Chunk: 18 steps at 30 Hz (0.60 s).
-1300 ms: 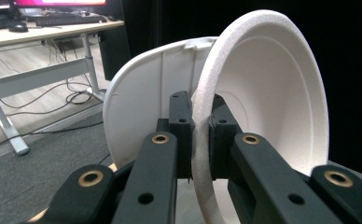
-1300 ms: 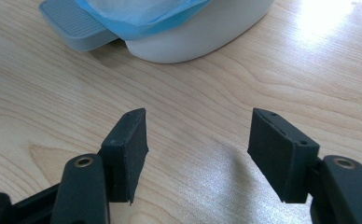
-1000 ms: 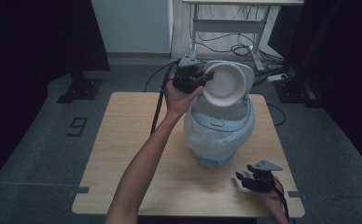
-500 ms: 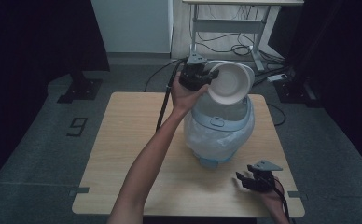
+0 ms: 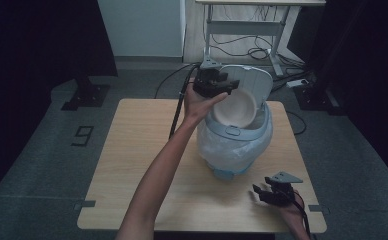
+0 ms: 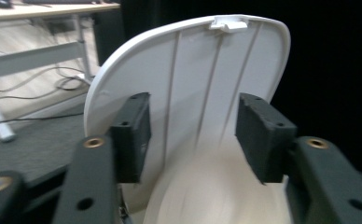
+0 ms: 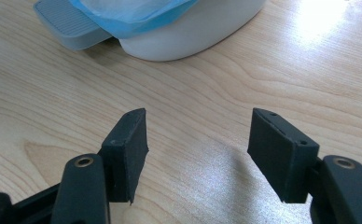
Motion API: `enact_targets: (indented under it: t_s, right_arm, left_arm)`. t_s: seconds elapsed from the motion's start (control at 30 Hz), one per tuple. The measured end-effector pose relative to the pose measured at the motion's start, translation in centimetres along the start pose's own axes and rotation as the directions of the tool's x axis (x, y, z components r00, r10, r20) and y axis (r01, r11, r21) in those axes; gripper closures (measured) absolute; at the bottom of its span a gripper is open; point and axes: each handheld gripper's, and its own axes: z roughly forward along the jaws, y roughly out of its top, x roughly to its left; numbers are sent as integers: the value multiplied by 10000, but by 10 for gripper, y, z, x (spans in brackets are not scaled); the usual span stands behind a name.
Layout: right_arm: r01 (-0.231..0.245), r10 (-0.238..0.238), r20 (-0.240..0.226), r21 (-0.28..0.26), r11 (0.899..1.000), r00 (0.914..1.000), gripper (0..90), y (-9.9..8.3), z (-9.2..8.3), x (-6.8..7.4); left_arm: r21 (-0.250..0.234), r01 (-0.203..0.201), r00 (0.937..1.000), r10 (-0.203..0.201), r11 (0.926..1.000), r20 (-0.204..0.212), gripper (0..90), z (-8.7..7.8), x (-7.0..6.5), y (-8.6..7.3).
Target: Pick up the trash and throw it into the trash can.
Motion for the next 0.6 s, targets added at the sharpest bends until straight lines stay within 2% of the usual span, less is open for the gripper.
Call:
enact_targets:
  t_s: [0.2,0.3,0.47,0.6]
  right_arm:
    - [14,-14,-4,1,10000,10000,371,0,1,1]
    - [71,-71,-15,13,10000,10000,371,0,1,2]
    - [132,-132,-25,32,9999,9999,371,0,1,4]
    - [194,-194,-24,86,9998,9998,371,0,2,4]
  left_arm:
    - [55,-159,9996,158,9999,243,383,-16,2,-9]
    - [78,-174,9995,172,9998,280,371,-31,2,-19]
    - [-28,-271,9994,272,9996,196,342,-57,2,-34]
    - [31,-436,9990,436,9990,5,326,-78,0,-54]
